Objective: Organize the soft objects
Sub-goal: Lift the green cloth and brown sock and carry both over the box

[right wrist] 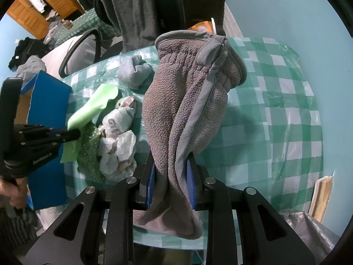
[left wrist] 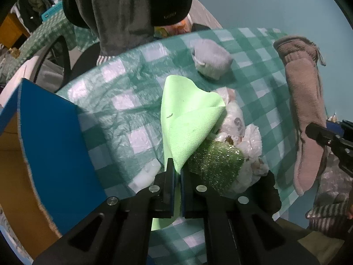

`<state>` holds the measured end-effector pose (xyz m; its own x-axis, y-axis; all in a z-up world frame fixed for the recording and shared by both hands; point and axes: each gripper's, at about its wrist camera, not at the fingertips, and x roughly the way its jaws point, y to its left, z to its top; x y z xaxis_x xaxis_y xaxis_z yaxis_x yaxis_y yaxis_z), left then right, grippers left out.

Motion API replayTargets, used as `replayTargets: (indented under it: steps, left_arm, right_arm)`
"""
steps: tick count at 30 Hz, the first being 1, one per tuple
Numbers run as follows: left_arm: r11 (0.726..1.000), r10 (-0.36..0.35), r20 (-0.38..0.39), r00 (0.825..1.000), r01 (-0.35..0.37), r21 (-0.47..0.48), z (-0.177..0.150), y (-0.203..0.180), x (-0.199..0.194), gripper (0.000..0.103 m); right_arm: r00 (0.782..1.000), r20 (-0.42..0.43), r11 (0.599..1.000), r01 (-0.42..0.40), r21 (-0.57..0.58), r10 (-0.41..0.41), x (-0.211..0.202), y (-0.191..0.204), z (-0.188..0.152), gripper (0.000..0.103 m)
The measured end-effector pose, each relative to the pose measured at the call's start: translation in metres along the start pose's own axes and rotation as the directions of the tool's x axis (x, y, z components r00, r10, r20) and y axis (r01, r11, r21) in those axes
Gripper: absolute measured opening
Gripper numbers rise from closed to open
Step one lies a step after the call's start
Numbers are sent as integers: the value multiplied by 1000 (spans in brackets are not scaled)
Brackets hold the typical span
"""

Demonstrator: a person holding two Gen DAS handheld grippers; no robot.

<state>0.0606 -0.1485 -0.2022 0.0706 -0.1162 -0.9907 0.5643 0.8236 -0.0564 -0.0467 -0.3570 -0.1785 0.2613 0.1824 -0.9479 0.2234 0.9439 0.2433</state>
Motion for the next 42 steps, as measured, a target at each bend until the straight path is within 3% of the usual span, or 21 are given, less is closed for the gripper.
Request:
replayTargets:
  steps: [17,42]
  left_arm:
    - [1000,1,115,993,0,-10,-18,-9,-61,4]
    - [990,20,210,977,10,-140,-59,33,-118,4]
  right_arm:
    - [999,37,998,1,-60,1,-26,21,-2,23]
    - [996,71,981,-43,-187,57,-54,70,7,23]
